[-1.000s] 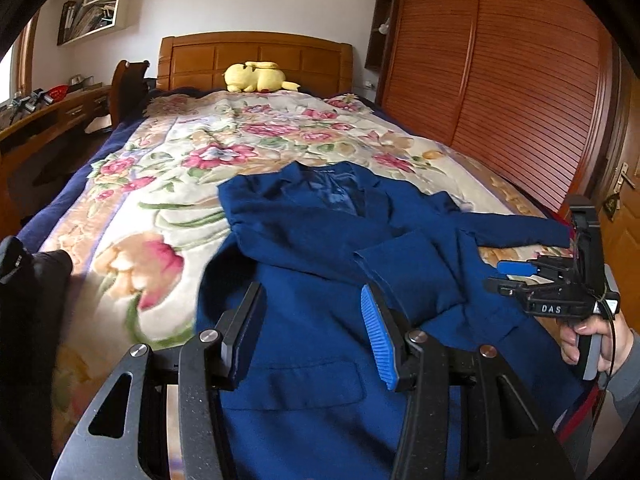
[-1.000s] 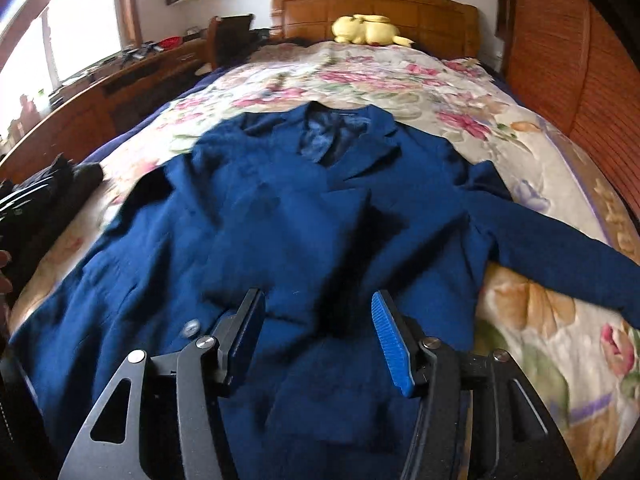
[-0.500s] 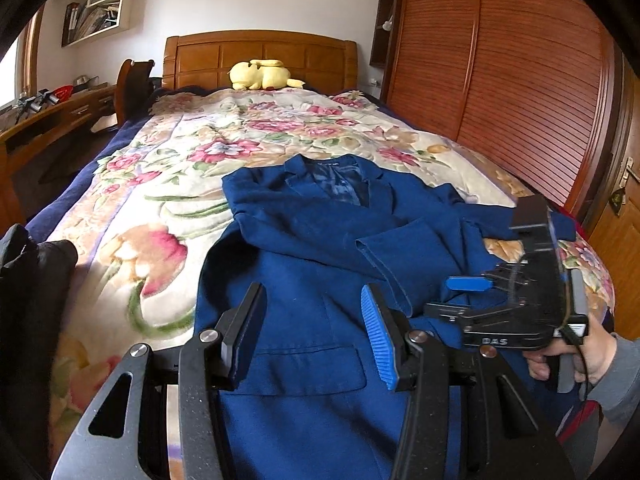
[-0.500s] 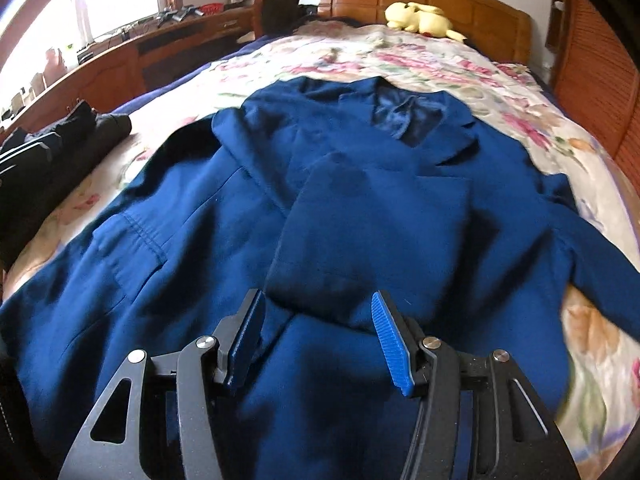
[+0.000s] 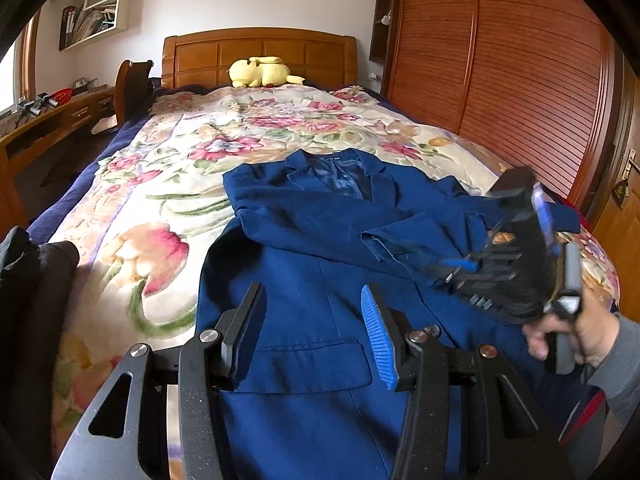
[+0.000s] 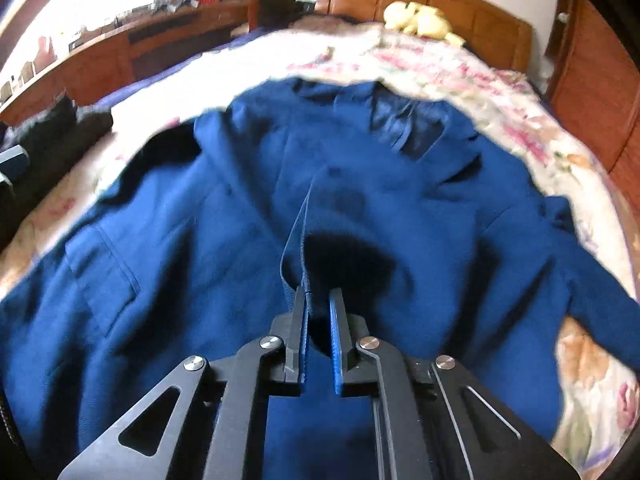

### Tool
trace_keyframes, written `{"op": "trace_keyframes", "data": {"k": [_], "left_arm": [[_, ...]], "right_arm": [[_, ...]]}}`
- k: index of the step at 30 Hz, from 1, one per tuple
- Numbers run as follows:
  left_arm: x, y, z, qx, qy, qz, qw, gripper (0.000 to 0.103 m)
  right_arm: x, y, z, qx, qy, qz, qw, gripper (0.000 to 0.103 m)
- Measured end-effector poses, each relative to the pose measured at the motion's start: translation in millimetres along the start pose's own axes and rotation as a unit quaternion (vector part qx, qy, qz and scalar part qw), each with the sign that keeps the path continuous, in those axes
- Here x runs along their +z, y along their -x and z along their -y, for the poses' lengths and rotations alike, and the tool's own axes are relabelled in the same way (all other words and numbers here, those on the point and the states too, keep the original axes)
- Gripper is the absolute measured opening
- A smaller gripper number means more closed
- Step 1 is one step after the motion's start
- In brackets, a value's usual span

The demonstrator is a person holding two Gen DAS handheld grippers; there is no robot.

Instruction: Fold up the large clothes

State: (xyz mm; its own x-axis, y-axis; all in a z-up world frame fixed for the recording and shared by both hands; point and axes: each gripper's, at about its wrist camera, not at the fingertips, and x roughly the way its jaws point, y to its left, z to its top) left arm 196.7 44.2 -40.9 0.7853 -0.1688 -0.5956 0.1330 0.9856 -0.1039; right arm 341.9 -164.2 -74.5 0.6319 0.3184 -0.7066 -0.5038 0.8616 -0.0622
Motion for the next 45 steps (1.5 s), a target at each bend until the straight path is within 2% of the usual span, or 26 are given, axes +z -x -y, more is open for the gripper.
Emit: {"op": "trace_keyframes", "data": {"k": [4,7,11,18,22,24,25,26,28,36,45], "left_arm": [[0.3,1.3,0.3,0.000,0.000,0.001,1.0000,0.050],[2.0,3.0,2.7,-0.003,-0.005,0.005,1.0000,0.050],[3.2,4.1,7.5,-0.010,-0.009,0.008,0.9999,0.050],[2.5,4.3,10.6,-0.009,-0.014,0.007,0.9998,0.050],[3.3,4.2,11.8,-0.011,-0.015,0.007,0.9998,0.050],[3.2,4.1,13.3,-0.012,-0.016,0.007,0.9998,0.050],[3.2,4.1,13.8,-0.012,-0.016,0.007,0.9998,0.050],[3.2,4.1,13.8,-0.012,-0.017,0.007,0.9998,0.050],[3.0,3.8,14.6,-0.012,-0.016,0.006,0.9998,0.050],[2.7,4.7,12.8,-0.009,-0.015,0.006,0.9998,0.050],[2.1,7.5,7.9,-0.006,-0.014,0.007,0.9999,0.050]], "right_arm": [[-2.2,48.8,27.0,0.020,-0.058,0.058,0.996,0.008],[-16.1,79.5,47.9,0.026,-0.103,0.075,0.992,0.008],[-41.5,106.9,67.2,0.021,-0.141,0.074,0.987,0.008],[-74.8,122.6,70.7,0.000,-0.148,0.051,0.988,0.008],[-81.8,127.1,63.1,-0.012,-0.136,0.038,0.990,0.018],[-80.2,129.7,60.8,-0.002,-0.133,0.039,0.990,0.033],[-77.8,129.1,59.3,0.006,-0.131,0.040,0.991,0.043],[-75.3,128.3,57.1,0.014,-0.126,0.043,0.991,0.048],[-70.5,126.4,52.9,0.023,-0.114,0.045,0.992,0.051],[-46.2,82.6,17.4,0.047,-0.065,0.018,0.997,0.052],[-22.9,7.1,-7.9,0.053,-0.024,-0.056,0.997,0.052]]}}
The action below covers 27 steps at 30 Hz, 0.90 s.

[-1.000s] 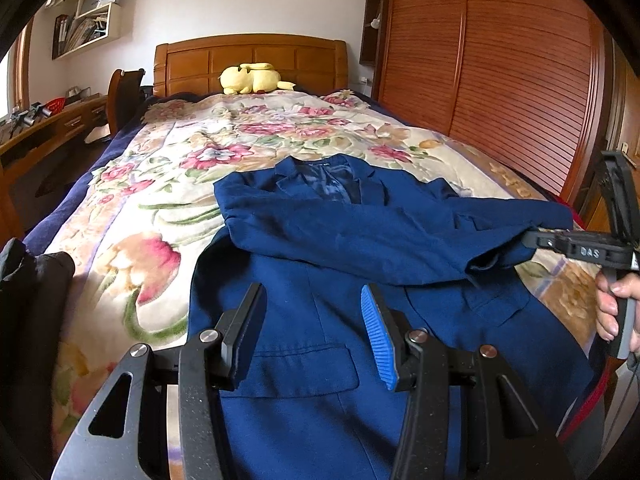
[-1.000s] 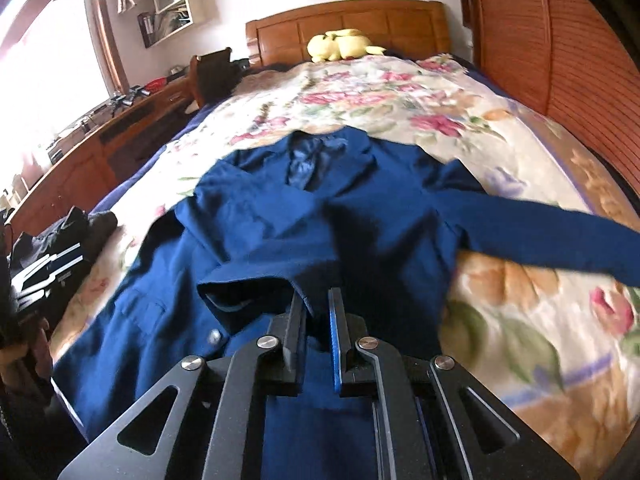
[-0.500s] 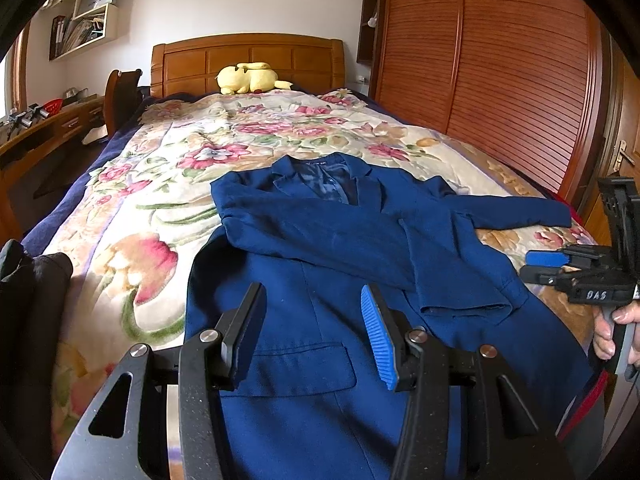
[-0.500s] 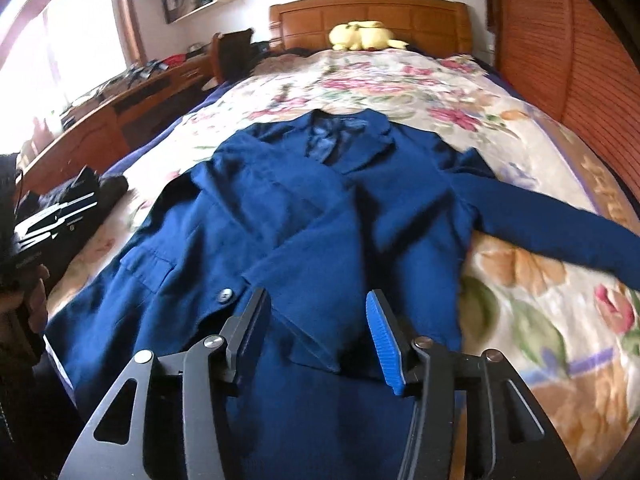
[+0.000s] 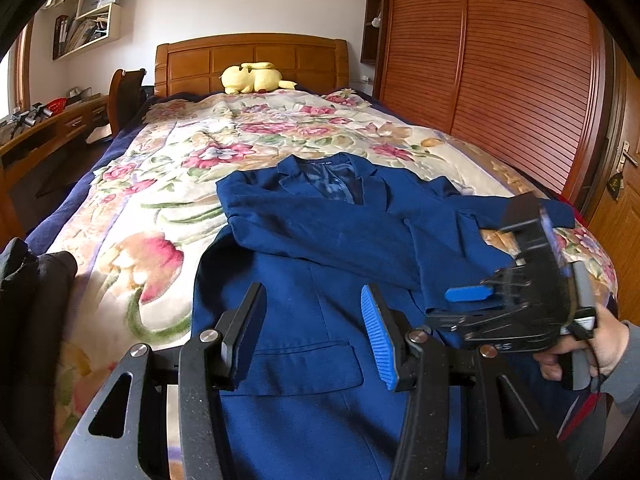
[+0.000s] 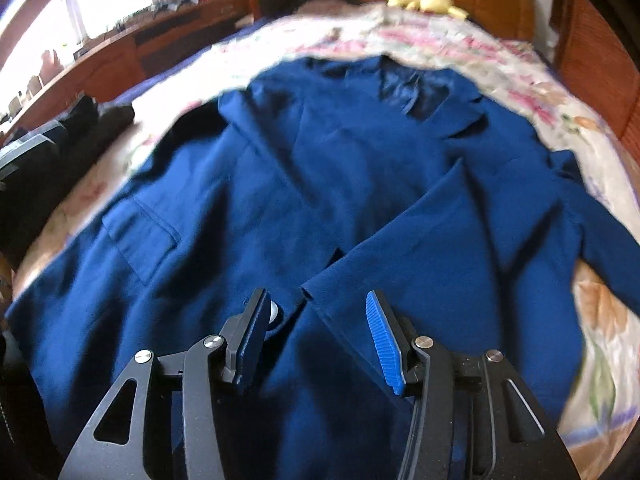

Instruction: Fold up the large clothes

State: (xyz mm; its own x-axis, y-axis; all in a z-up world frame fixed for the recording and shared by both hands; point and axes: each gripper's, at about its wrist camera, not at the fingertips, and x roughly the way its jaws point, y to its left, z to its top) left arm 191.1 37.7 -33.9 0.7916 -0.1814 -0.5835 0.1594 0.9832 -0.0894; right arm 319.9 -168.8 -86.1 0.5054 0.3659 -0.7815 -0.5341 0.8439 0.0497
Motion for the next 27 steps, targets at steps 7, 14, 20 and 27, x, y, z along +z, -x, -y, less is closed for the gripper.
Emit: {"op": "trace_keyframes", "data": {"k": [7,14,20,27], "left_arm": [[0.7,2.9,-3.0,0.002,0.000,0.003,1.0000,0.050],[1.0,2.8,-2.8,0.002,0.000,0.003,1.0000,0.050],[0.7,3.1,-3.1,0.002,0.000,0.002,1.0000,0.050],[0.7,3.0,-1.7,0.002,-0.002,0.001,1.0000,0.050]], "right_arm": [[12.3,-6.2,12.0,-0.029,0.017,-0.009,0.999,0.009],[18.4,38.9,50.4,-0.073,-0.011,0.050,0.996,0.004],[15.1,61.8,103.8,-0.140,-0.057,0.064,0.986,0.004],[6.7,76.9,126.5,-0.135,-0.094,0.083,0.983,0.005]]}}
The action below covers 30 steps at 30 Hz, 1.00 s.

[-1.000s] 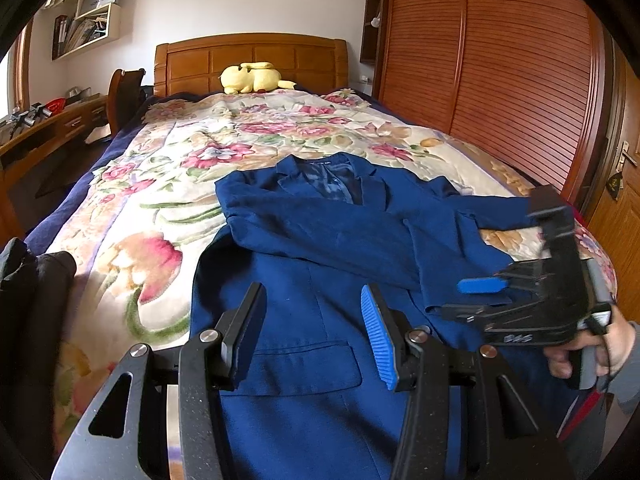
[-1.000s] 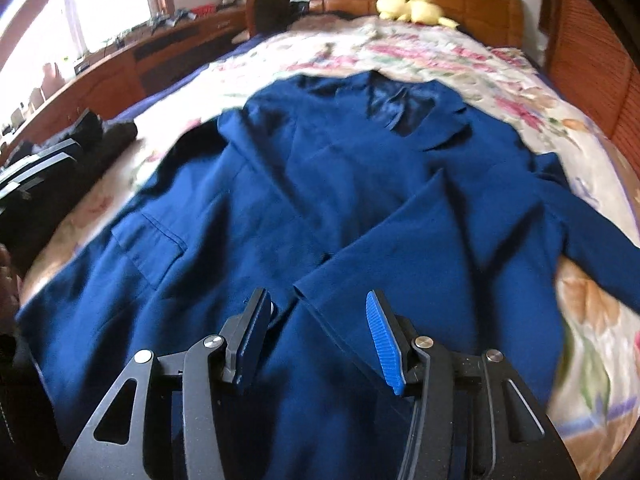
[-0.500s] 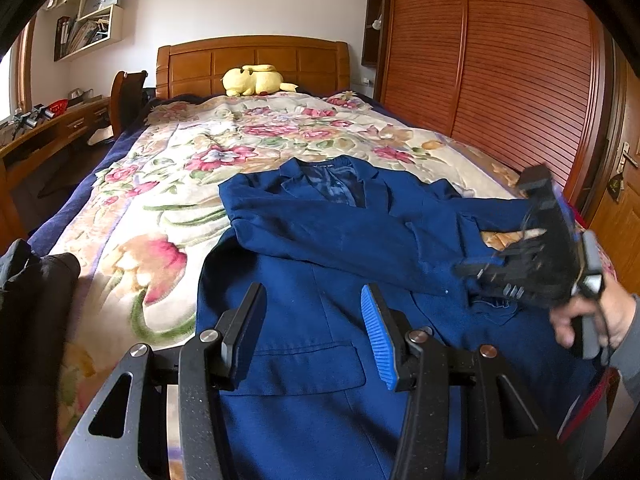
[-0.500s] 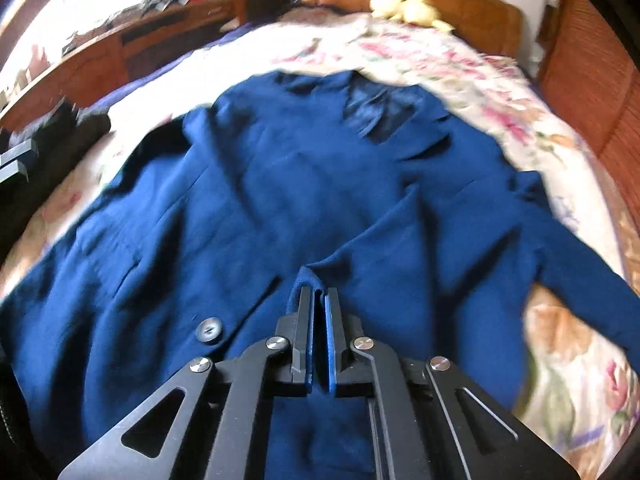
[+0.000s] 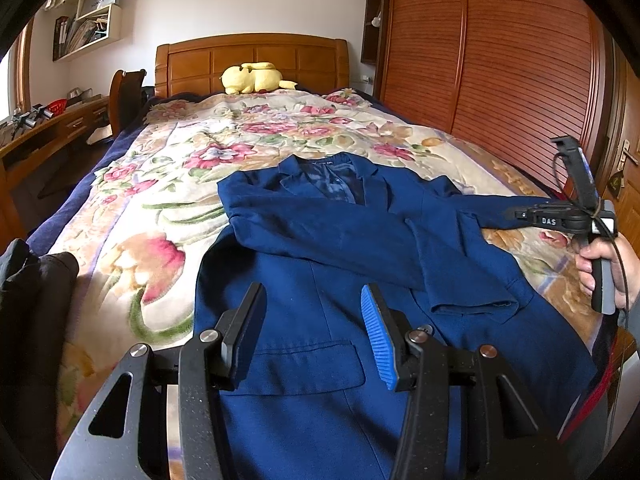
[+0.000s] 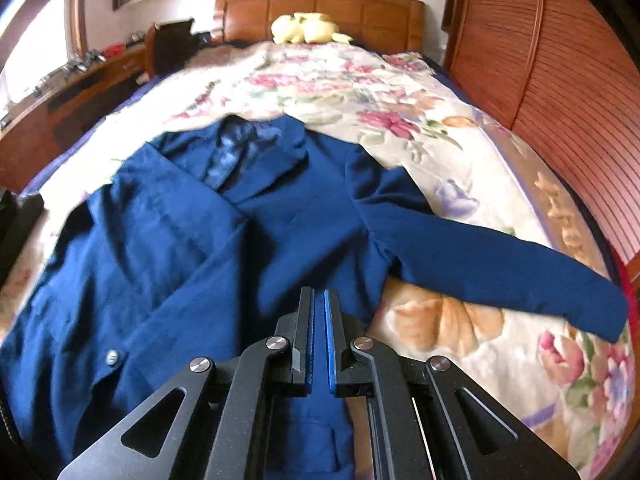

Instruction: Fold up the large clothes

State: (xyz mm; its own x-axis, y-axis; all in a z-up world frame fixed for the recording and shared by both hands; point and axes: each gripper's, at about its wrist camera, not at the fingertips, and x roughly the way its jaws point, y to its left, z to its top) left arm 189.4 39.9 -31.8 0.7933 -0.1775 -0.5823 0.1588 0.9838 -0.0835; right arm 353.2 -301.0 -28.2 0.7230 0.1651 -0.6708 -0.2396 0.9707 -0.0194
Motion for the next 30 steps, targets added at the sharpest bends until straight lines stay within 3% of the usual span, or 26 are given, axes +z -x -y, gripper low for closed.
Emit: {"op": "trace_keyframes", "data": {"k": [3,5,7,8,13,15,17,18,24,27,30], "left_arm": [[-0.1,-0.7,0.0,0.000,0.000,-0.001,1.0000,0.050],[-0.9,-1.9,1.4,0.001,-0.001,-0.002,1.0000,0.050],[-1.8,-2.8,1.9,0.001,-0.003,-0.005,1.0000,0.050],[-1.7,-5.1,3.5,0.002,-0.003,-0.006,1.0000,0.050],[-1.8,-5.3,3.3,0.000,-0.004,-0.005,1.0000,0.050],[-1.7,-5.4,3.0,0.000,-0.004,-0.005,1.0000,0.050],[-1.6,-5.1,3.5,0.000,-0.004,-0.005,1.0000,0.050],[-1.7,-5.1,3.4,0.000,-0.004,-0.005,1.0000,0.050],[-1.3,-3.3,3.7,-0.003,-0.004,0.000,1.0000,0.050],[-1.5,-3.2,4.5,-0.003,-0.007,-0.002,1.0000,0.050],[-1.3,-4.2,5.9,-0.004,-0.009,-0.004,0.9999,0.050]], "right_arm": [[-7.6,-0.5,-21.1,0.020,0.019,0.004,1.000,0.009],[-14.1,-2.9,-33.3,0.046,0.042,0.002,0.998,0.038],[-19.7,-7.9,-53.5,0.075,0.064,-0.004,0.995,0.052],[-23.5,-12.3,-65.2,0.088,0.077,-0.010,0.993,0.053],[-41.3,-44.9,-115.4,0.124,0.133,-0.066,0.981,0.053],[-47.8,-60.6,-127.4,0.094,0.167,-0.085,0.978,0.053],[-49.3,-67.6,-128.2,0.066,0.185,-0.085,0.977,0.019],[-47.1,-68.1,-124.6,0.068,0.181,-0.085,0.977,0.011],[-14.9,-40.5,-69.5,0.074,0.094,-0.028,0.992,0.009],[-9.4,-28.9,-33.3,0.031,0.059,-0.009,0.998,0.009],[-7.1,-33.5,-0.2,-0.017,0.028,-0.029,0.999,0.010]]}}
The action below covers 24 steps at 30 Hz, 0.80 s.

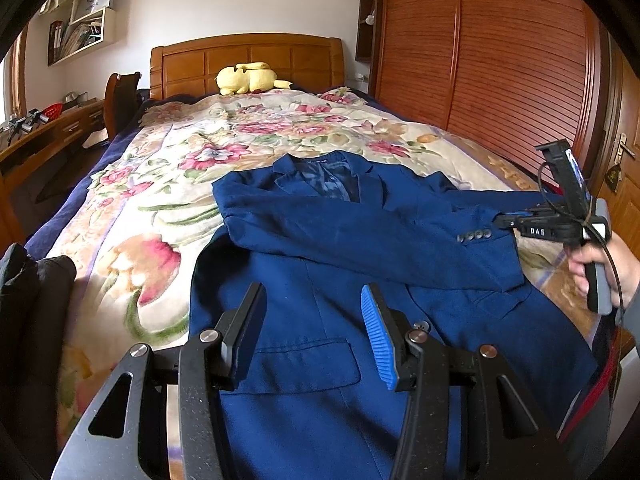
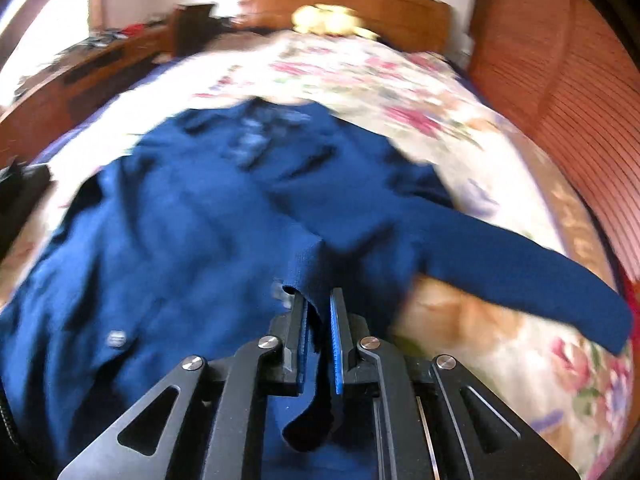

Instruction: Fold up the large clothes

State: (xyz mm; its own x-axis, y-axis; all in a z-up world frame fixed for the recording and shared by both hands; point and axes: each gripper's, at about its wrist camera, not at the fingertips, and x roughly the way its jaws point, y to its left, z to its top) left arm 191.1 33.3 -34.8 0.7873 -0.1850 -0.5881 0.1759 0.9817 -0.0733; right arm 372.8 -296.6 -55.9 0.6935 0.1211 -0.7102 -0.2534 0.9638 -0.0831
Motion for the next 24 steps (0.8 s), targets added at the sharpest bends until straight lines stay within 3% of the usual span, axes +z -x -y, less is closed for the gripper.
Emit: {"op": "trace_keyframes", "data": {"k": [3,5,7,15,21,24], "left_arm": [[-0.2,-1.2,2.2,-0.002,-0.002,0.000,1.0000,0.050],[-0.8,-2.8,5.1,-0.004,-0.004,0.001,1.0000,0.050],[-2.8,-5.1,9.7,-0.009,-0.007,-0.002,0.9999,0.050],[-11.5,-16.3,41.4,-0.022,-0.026,-0.008,0.9994,0.050],[-18.5,-30.4,59.4,-0.028,-0.040,-0.025,0.9985,0.050],[-23.7,-39.8,69.4,-0.021,-0.054,-0.038,0.9976,0.050]], "right_arm": [[-4.4,-1.1,21.3,-0.012,-0.023,-0.011,1.000,0.026],[-6.6,4.1,31.9,-0.008,-0.036,0.002,0.999,0.049],[-9.9,8.4,38.6,-0.006,-0.047,0.015,0.999,0.054],[-50.5,16.1,66.6,-0.014,-0.073,0.004,0.997,0.056],[-72.9,10.2,112.0,-0.039,-0.103,0.002,0.994,0.056],[-81.9,8.6,138.6,-0.057,-0.122,0.002,0.991,0.061]]}}
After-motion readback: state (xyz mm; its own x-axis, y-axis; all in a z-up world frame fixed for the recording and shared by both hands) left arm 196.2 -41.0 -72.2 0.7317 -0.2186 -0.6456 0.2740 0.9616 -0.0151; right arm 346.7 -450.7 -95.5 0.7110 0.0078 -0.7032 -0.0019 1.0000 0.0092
